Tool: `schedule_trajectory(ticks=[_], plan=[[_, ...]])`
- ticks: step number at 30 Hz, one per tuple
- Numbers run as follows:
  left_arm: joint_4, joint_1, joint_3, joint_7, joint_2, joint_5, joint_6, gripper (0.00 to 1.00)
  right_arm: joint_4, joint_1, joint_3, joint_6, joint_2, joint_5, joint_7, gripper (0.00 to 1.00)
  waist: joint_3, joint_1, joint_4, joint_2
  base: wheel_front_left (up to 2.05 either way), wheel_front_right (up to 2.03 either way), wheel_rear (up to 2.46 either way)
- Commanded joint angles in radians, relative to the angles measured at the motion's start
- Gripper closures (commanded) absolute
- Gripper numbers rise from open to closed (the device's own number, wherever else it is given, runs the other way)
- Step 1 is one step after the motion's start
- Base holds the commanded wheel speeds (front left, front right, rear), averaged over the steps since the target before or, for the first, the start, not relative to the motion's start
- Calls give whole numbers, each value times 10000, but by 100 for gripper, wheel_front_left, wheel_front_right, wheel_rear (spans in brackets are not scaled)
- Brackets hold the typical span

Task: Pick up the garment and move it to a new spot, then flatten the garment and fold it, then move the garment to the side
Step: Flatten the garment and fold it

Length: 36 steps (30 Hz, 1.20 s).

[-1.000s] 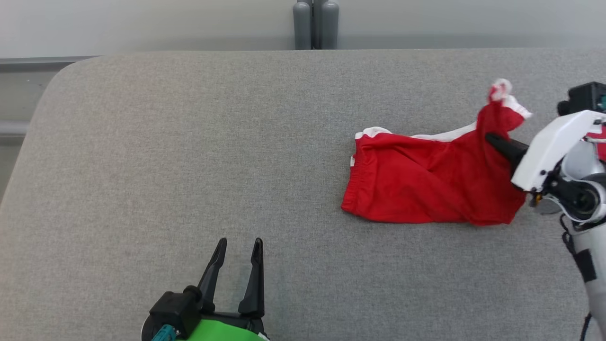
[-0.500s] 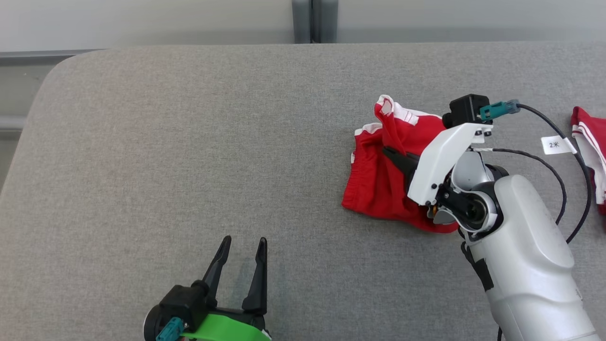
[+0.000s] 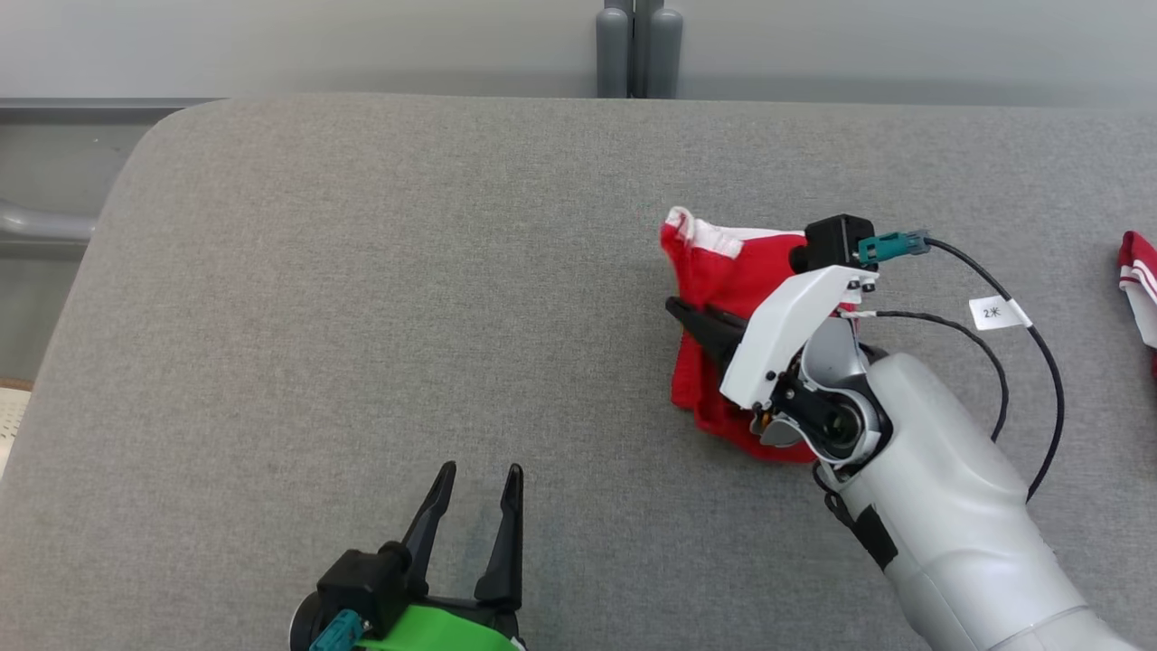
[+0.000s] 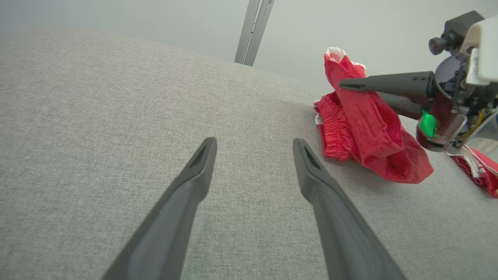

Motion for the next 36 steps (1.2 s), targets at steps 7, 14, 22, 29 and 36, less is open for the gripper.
schedule_trajectory(ticks=[7,14,22,29,36], plan=[[75,183,212,-3,34,-89,47,0,-415,128,1277,3,-15,1258,-1191,0,-250,0,-219,0,0,0,0],[-104,590,806,-3,34,30,98,0,-2218,1417,1481,3,-1318,-697,-3450,0,-794,0,-518,0,0,0,0],[-890,1260,1924,-3,33,461,78,0,-2782,3574,148,0,-3378,-3543,-6466,0,-1435,0,-912,0,0,0,0],[-1362,1622,2619,-3,34,1104,-212,0,-3809,5789,-1989,0,-3373,-4974,-6671,0,-1772,0,-977,0,0,0,0],[-1317,2082,3199,-1,33,1519,-548,0,-4314,7189,-2863,0,-2646,-5610,-6678,0,-2093,0,-1241,0,0,0,0]])
